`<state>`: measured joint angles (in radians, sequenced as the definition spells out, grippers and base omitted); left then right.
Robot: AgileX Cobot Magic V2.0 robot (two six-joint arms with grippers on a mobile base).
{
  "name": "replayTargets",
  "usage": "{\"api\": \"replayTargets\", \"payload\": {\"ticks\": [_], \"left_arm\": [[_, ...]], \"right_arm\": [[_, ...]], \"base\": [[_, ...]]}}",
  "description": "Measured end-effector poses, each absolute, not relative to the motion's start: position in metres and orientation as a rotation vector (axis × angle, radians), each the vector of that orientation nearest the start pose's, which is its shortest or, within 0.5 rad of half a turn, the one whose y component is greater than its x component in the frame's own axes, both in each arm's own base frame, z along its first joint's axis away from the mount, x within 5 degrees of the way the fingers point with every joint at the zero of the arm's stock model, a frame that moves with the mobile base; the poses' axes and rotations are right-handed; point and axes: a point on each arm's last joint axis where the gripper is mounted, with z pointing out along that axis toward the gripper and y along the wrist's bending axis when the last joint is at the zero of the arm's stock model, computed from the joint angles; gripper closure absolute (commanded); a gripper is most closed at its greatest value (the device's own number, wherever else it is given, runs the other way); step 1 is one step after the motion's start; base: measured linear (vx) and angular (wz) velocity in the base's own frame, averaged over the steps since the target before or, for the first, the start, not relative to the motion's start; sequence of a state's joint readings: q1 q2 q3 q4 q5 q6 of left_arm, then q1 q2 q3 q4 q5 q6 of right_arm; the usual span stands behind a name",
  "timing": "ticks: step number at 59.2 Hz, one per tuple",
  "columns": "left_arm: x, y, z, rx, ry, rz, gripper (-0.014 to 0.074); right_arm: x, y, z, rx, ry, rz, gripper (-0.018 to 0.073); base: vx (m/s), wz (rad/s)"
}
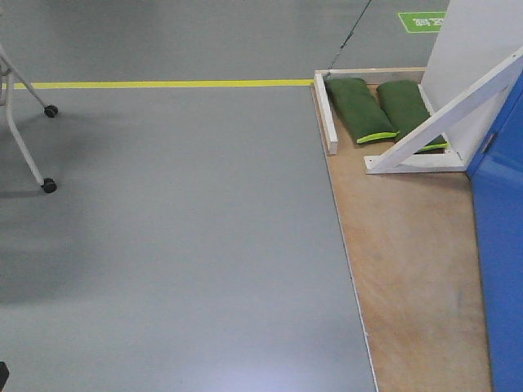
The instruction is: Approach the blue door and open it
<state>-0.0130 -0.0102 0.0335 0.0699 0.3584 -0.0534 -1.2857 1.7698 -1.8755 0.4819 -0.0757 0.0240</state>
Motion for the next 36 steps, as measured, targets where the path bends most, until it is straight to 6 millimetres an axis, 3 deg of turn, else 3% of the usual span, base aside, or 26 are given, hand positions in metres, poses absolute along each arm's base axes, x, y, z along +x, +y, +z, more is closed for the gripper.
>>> {"api": "replayTargets", "payload": {"ticks": [15, 36], "left_arm": [[0.053, 0.002, 0.170, 0.006, 1.864, 0.022, 0.0526], [0.053, 0.002, 0.170, 0.006, 1.864, 0.022, 0.0526]], "right_arm": [[0.140, -0.410, 0.474, 1.006, 0.938, -0.745, 0.0564], [0.167, -0.399, 0.473, 0.986, 1.007, -0.675, 0.0564]], "base": [[0.00, 0.00], [0.00, 0.00]]}}
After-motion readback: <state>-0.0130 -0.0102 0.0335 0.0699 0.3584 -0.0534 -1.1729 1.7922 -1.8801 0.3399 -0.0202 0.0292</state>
